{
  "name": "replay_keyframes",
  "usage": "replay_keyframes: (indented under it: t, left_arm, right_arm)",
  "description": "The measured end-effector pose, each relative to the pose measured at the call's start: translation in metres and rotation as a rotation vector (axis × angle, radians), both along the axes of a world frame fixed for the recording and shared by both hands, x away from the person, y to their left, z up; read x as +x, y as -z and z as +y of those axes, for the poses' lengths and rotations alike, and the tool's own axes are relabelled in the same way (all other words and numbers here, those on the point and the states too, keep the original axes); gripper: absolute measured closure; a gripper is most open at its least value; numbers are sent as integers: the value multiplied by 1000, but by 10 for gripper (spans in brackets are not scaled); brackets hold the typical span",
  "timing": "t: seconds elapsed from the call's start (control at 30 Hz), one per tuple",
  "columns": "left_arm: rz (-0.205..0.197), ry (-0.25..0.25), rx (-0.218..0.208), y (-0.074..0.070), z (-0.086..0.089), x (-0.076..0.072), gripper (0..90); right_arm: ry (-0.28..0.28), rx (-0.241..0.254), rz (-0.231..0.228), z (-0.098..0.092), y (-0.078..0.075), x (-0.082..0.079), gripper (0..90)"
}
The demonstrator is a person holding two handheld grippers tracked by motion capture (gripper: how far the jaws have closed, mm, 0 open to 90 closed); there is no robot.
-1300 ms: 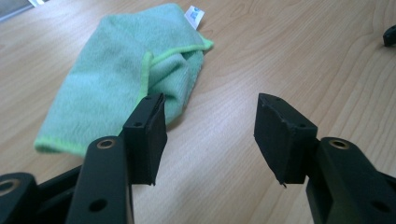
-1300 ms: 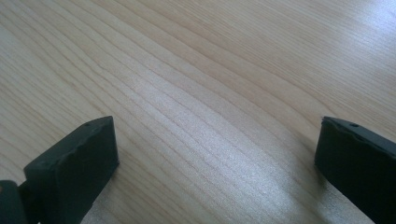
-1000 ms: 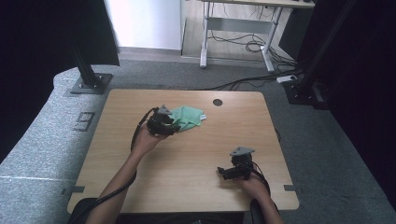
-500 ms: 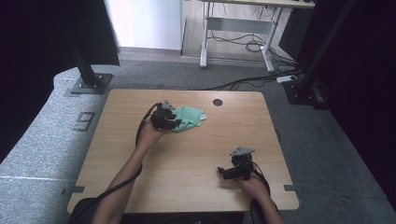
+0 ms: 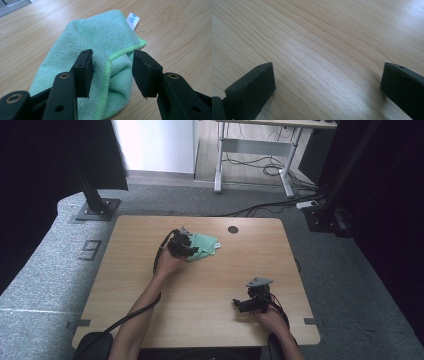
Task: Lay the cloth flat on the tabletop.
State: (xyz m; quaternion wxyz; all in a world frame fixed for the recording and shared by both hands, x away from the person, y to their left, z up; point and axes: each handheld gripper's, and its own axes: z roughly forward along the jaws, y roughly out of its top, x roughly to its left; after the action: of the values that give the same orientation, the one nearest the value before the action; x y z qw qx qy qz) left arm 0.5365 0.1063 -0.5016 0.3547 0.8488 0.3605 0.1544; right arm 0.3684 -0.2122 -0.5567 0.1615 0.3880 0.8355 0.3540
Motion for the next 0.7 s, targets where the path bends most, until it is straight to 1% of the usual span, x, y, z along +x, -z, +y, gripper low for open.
replay_keyframes:
  t: [0.07, 0.17, 0.27, 0.33, 0.43, 0.47, 0.53, 0.6, 0.7]
  left_arm:
    - [6, -10, 9, 4, -2, 3, 505]
    - [5, -21, 50, 11, -5, 8, 491]
    - [7, -33, 54, 15, -7, 10, 478]
    - [11, -36, 65, 19, -9, 11, 468]
    - [6, -35, 112, 24, -13, 11, 446]
    - [5, -35, 117, 26, -13, 11, 446]
    - [6, -45, 103, 28, -13, 11, 443]
    - [9, -49, 98, 29, -12, 10, 441]
    - [3, -47, 112, 29, -13, 9, 442]
  right_arm:
    - [0, 1, 1, 0, 0, 0, 0]
    - [-1, 1, 2, 0, 0, 0, 0]
    - [-1, 1, 2, 0, 0, 0, 0]
    - [-1, 0, 1, 0, 0, 0, 0]
    - [-1, 0, 1, 0, 0, 0, 0]
    - [-1, 0, 1, 0, 0, 0, 0]
    - [-1, 0, 1, 0, 0, 0, 0]
    - [1, 1, 3, 0, 0, -1, 0]
    - [0, 1, 3, 0, 0, 0, 0]
